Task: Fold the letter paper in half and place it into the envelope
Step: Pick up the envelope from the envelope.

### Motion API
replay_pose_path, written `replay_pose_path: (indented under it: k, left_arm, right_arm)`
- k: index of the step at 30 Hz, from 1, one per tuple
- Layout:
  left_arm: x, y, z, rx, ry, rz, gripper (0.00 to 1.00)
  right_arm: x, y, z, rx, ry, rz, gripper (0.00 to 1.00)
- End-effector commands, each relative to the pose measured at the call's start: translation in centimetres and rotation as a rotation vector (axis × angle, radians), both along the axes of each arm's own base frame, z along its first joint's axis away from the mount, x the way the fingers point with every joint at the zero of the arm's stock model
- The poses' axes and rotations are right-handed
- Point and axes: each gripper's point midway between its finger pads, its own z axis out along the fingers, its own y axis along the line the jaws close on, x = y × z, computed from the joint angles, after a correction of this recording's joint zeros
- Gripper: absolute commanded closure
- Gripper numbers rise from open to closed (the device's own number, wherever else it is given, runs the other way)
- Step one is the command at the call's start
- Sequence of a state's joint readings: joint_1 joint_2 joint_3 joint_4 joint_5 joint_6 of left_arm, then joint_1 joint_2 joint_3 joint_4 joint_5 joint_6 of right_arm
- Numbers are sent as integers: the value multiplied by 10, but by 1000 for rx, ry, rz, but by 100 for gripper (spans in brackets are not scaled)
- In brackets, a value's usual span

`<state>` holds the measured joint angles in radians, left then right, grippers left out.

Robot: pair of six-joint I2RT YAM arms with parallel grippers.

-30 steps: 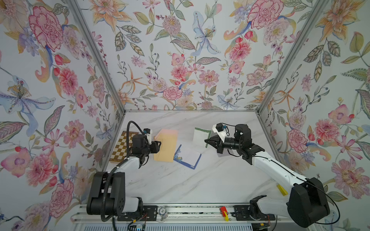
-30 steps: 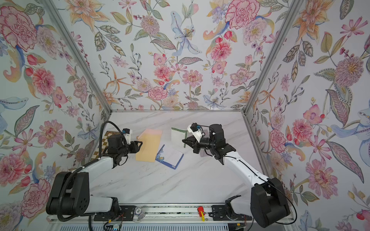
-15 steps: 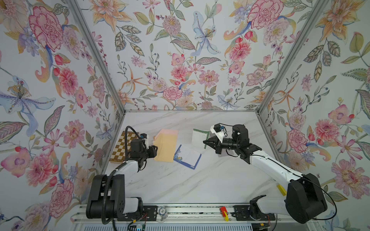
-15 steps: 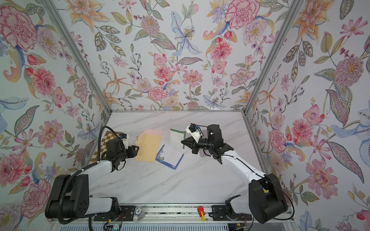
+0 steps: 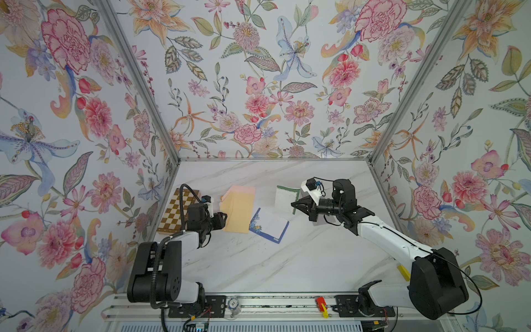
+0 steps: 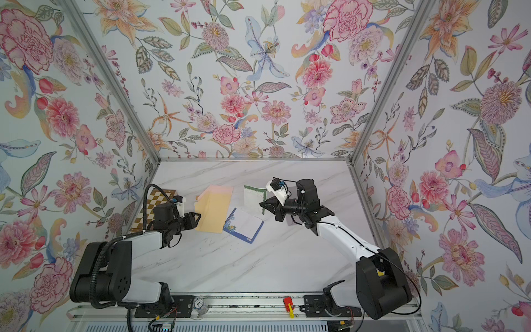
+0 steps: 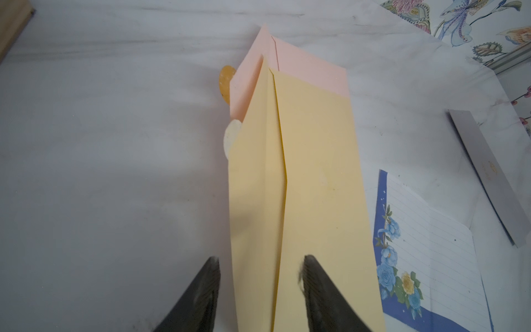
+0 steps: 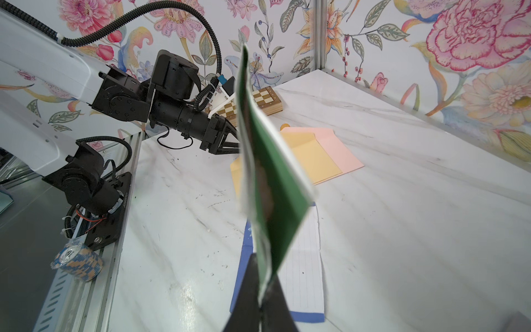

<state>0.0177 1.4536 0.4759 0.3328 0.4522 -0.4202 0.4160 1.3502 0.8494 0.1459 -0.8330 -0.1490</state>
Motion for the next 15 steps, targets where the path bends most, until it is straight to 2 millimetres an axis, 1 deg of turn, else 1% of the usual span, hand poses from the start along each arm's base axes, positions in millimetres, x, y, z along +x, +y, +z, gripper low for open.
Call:
replay_pose_path:
  k: [1, 6, 15]
  left_arm:
    - [1, -2, -2, -27, -12, -13, 53]
    - [3, -3, -5, -28, -5, -14, 58]
    - [4, 0, -6, -14, -4, -5, 58]
  right_arm:
    - [-1, 4, -2, 9, 15, 14, 96]
    - [0, 4, -3, 7, 20, 15, 96]
    - [0, 5, -6, 5, 32, 14, 96]
